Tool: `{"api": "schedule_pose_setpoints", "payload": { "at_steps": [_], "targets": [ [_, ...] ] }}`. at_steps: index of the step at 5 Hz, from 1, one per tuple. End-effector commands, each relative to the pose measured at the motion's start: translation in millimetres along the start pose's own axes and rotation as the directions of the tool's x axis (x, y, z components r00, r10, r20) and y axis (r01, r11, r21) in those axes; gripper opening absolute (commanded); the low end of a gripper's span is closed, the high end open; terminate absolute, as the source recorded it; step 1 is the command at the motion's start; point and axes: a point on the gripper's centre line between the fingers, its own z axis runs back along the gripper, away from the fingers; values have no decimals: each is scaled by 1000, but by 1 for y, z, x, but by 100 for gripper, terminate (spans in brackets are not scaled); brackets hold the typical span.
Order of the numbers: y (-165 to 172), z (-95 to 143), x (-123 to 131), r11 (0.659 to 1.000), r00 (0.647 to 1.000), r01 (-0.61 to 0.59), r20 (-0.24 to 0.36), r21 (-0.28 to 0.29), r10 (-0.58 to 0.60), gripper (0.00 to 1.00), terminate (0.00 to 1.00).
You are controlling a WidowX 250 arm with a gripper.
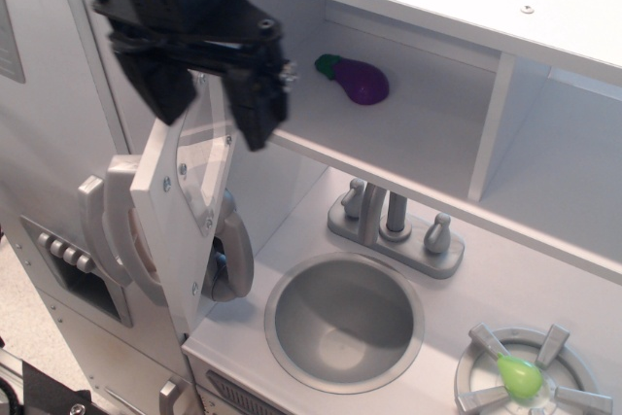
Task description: Open microwave
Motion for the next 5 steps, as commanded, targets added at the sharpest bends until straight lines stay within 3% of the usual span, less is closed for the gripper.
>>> {"api": "schedule_pose_setpoints", "payload": {
  "at_steps": [1,3,4,5],
  "targets": [
    [41,23,11,998,997,29,70,47,-32,100,0],
    [50,58,15,1000,997,4,73,-23,-2,100,0],
    [44,73,27,1000,1000,-1,29,-20,1,100,0],
    [44,73,27,1000,1000,-1,29,-20,1,100,100]
  ]
}}
